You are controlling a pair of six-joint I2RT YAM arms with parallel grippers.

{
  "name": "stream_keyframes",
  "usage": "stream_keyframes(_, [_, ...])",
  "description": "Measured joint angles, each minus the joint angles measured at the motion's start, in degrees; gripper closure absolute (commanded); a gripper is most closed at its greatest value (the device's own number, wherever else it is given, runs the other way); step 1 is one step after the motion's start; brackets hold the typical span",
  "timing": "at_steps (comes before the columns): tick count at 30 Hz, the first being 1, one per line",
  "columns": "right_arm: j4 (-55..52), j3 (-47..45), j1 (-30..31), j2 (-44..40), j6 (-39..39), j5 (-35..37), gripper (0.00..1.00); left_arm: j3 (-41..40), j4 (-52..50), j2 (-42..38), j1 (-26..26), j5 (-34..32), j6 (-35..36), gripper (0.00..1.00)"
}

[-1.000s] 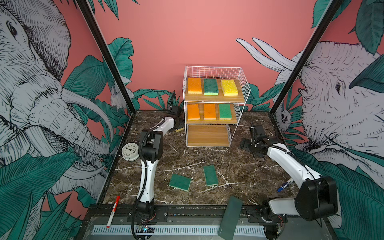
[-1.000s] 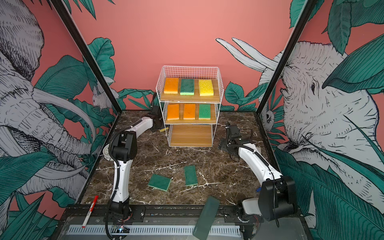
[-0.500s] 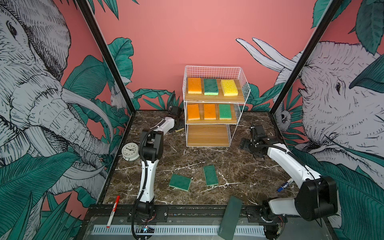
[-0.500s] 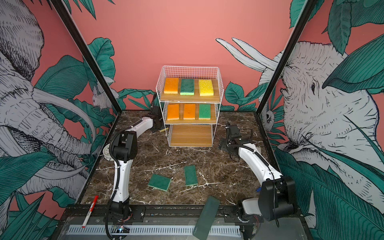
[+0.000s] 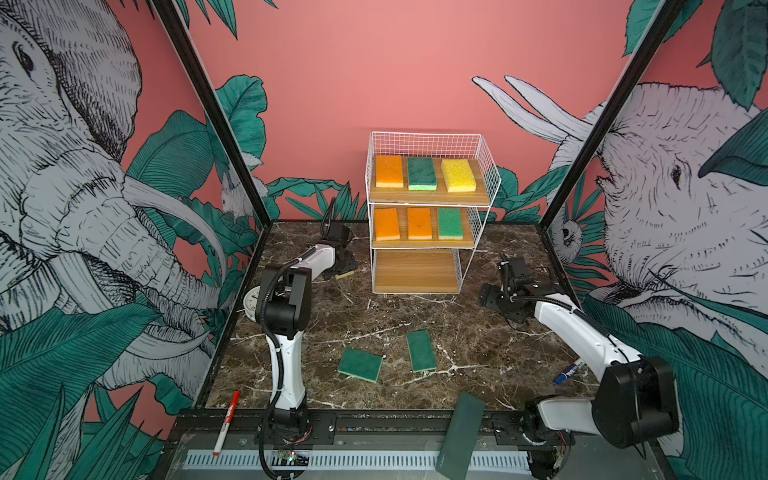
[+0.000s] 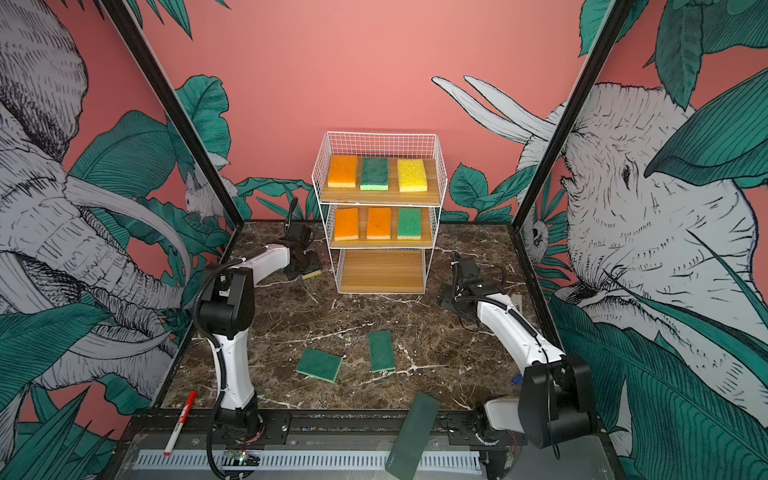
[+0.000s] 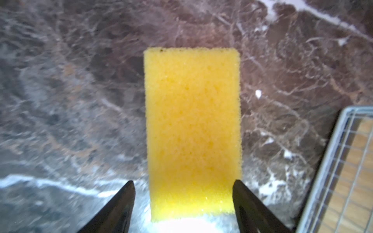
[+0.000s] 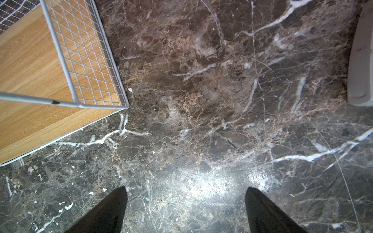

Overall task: Arrange cleaning sponges on a shelf
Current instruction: Rotate the cleaning sponge at the top-left of the table.

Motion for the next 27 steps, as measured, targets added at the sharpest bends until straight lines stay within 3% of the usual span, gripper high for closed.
stream_keyframes(14, [1.0, -0.3, 0.0, -2.1, 0.7, -0.3, 0.05, -0.4, -1.6, -4.2, 0.0, 1.1, 6.2, 0.11])
stream_keyframes(27, [1.5, -0.3, 0.0, -0.8, 0.6, -0.3, 0.05, 0.0, -2.0, 0.7, -0.4, 1.2, 6.3, 0.04])
